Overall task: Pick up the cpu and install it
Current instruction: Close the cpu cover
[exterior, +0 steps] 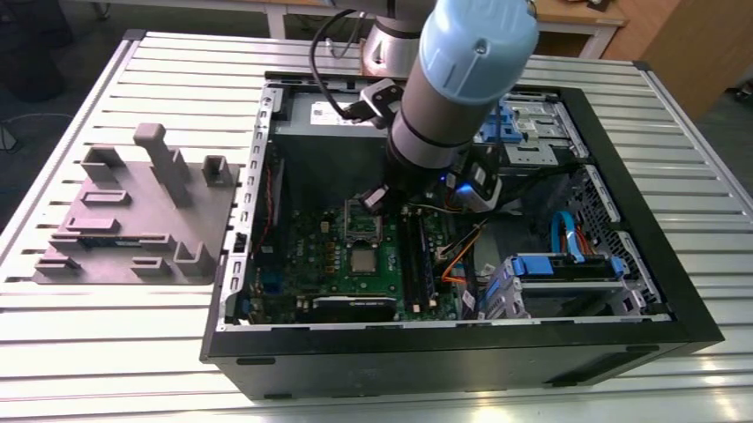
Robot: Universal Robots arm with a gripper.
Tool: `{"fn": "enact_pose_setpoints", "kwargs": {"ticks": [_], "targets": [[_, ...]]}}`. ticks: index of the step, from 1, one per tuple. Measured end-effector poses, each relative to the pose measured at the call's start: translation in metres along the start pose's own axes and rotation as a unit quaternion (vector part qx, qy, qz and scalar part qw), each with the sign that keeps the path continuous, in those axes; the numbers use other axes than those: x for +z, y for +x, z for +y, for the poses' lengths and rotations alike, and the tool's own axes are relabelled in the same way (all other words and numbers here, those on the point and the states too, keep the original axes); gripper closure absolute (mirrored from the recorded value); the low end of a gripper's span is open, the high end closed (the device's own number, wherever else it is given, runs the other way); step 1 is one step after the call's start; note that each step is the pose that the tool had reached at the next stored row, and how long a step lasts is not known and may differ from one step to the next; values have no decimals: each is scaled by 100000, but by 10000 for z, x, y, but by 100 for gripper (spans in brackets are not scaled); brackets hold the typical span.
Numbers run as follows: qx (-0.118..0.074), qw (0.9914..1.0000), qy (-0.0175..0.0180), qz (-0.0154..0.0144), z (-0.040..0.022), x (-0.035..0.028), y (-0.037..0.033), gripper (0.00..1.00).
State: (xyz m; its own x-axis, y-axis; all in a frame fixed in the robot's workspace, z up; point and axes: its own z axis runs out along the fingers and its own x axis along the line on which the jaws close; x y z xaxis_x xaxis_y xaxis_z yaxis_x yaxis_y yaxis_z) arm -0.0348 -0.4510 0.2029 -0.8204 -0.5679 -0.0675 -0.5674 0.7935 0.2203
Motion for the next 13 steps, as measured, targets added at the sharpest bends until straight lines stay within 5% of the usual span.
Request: {"fn": "enact_pose_setpoints", "kwargs": {"ticks": [13], "targets": [[-1462, 99988, 44, 532, 48, -187, -11, 90]]}}
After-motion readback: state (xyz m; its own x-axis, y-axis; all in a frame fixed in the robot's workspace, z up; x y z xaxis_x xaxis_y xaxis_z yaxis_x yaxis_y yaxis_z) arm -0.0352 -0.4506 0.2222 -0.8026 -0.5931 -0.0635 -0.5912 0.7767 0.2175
